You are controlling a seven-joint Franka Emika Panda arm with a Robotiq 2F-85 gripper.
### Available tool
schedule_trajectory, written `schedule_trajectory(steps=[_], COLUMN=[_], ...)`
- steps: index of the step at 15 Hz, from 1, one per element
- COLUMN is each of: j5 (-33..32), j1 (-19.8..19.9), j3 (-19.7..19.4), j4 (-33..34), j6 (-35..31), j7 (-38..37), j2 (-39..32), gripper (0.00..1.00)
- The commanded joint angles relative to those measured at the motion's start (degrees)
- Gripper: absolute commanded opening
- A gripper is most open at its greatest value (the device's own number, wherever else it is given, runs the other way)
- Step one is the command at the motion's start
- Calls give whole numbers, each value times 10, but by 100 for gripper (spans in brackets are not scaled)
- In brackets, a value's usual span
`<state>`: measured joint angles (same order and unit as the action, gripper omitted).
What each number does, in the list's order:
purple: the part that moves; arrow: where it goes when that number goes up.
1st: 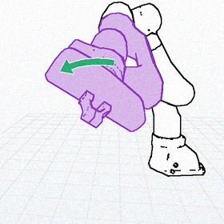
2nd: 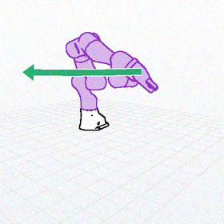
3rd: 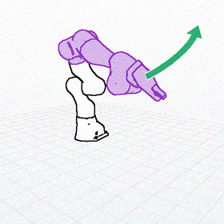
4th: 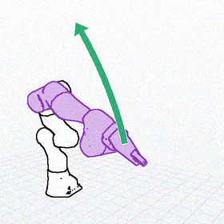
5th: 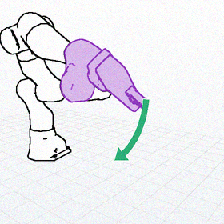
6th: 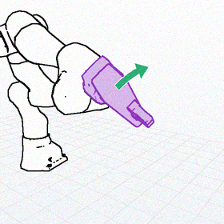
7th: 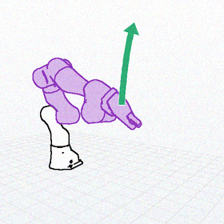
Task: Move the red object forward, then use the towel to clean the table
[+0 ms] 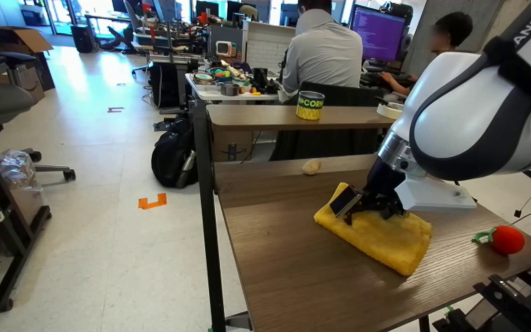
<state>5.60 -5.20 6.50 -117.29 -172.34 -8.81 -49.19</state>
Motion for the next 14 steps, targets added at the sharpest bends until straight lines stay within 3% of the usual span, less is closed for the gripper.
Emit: schedule_trajectory(steps=[1, 3, 8, 10, 14], j5=[8, 21, 71, 91, 81], j1=[-20, -8, 66, 66, 72], j3=[-28, -37, -34, -52, -54], j4=[18, 33, 28, 30, 29], j6=[17, 21, 0, -30, -9], j7=[-15, -31, -51, -74, -62], j2=[-6, -14, -6, -11, -4], gripper=[100, 100, 100, 100, 100])
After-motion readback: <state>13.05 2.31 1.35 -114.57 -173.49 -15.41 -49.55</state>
